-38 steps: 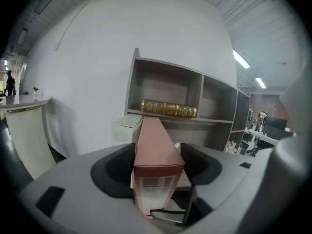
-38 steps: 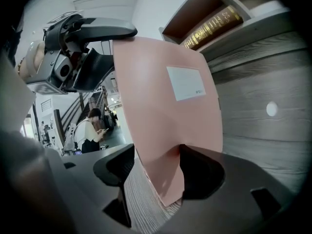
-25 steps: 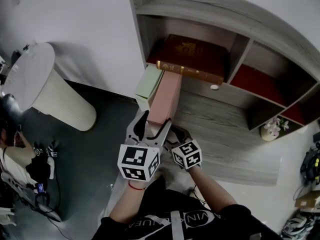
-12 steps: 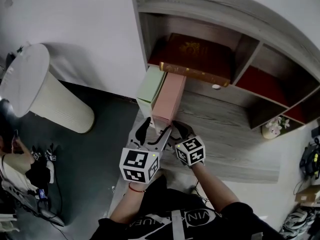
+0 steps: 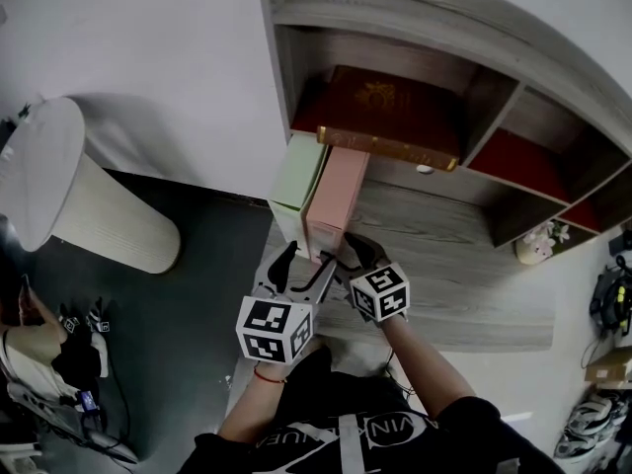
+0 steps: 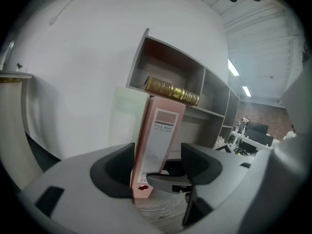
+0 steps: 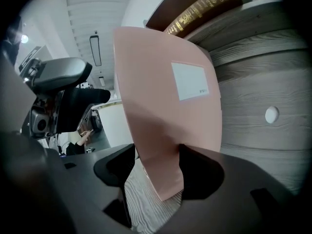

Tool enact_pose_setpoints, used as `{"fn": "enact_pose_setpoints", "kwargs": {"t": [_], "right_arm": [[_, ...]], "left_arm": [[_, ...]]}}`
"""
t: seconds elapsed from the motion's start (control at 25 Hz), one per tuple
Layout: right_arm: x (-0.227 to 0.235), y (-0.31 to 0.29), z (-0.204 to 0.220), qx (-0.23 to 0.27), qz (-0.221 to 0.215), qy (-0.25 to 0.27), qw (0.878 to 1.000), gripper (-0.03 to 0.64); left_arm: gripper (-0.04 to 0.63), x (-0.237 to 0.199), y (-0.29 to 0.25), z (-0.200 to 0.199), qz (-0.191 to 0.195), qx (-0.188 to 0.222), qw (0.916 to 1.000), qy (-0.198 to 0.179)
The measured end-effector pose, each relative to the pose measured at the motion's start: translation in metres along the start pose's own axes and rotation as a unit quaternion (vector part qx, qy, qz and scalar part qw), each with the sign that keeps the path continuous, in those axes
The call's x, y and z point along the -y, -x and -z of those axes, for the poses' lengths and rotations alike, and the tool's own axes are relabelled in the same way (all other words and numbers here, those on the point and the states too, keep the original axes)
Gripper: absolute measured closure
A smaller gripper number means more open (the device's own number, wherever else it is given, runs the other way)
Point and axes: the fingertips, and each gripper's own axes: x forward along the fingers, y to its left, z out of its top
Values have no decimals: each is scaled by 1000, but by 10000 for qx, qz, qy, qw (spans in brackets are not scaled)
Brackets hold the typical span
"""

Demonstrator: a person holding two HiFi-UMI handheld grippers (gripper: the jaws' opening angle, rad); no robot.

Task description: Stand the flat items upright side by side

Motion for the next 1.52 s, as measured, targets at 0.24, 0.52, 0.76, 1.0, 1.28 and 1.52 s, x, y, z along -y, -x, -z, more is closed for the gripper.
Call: {"fn": "enact_pose_setpoints", "kwargs": {"t": [0.24, 0.52, 0.76, 1.0, 1.28, 1.52], "right_arm": [[7, -4, -3, 33, 196, -65, 9998, 324], [10, -5, -4, 31, 299, -39, 9995, 324], [17, -6, -4, -8, 437, -64, 9990, 331], [17, -4, -4, 5, 469, -100, 9989, 336], [14, 6, -13, 141, 440, -49, 9989, 337], [5, 28, -26, 346, 325, 124, 9988, 344]], "left_arm": [[296, -8, 1, 7, 182, -71, 9998, 19], [296, -13, 6, 15, 295, -107, 9995, 97], [296, -16, 14, 18, 297, -104, 9995, 106], [296, -17, 16, 23, 317, -120, 9993, 187], [296, -17, 17, 28, 369, -90, 9990, 219], [296, -34, 26, 24, 43, 394, 9992, 53]]}}
